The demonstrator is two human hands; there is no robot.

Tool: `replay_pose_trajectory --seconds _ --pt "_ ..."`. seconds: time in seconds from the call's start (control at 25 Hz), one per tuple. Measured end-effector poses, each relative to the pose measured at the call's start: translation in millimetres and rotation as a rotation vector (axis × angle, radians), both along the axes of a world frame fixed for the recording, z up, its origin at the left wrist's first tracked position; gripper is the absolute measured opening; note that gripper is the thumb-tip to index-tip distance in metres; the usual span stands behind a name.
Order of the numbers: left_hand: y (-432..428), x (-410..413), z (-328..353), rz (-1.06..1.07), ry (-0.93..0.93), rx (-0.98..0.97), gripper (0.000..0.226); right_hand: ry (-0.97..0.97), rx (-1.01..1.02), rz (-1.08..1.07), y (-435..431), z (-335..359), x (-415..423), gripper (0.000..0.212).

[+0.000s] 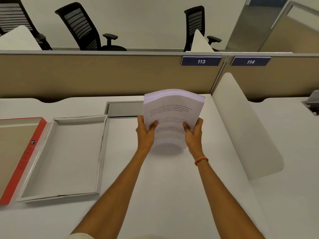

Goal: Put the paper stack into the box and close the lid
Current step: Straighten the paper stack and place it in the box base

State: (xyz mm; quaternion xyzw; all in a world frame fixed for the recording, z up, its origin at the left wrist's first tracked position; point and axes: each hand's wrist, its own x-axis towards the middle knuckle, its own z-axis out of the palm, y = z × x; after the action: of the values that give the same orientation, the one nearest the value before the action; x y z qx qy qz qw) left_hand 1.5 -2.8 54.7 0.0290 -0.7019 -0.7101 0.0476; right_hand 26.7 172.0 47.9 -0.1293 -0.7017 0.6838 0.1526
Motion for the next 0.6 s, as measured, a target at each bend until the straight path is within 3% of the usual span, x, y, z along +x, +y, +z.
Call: replay_pose_trajectory --seconds 0.24,0.32,0.48,0.6 --pt "-4 13 -17 -0.021 -0.008 -0.065 0.035 0.004 -0.007 0.003 4 -16 14 0.032" --pt "-8 12 -17 -0.041 -0.03 -0.085 0.044 -0.007 0.002 0.02 10 -18 15 0.035" --pt "-16 7 -14 -0.081 -0.066 -0.133 0.068 0.021 0.056 0.073 24 -12 12 0.06" --pt "-17 5 -16 -0.109 -0.072 -0.117 0.074 0.021 0.06 0.103 27 -9 9 0.062"
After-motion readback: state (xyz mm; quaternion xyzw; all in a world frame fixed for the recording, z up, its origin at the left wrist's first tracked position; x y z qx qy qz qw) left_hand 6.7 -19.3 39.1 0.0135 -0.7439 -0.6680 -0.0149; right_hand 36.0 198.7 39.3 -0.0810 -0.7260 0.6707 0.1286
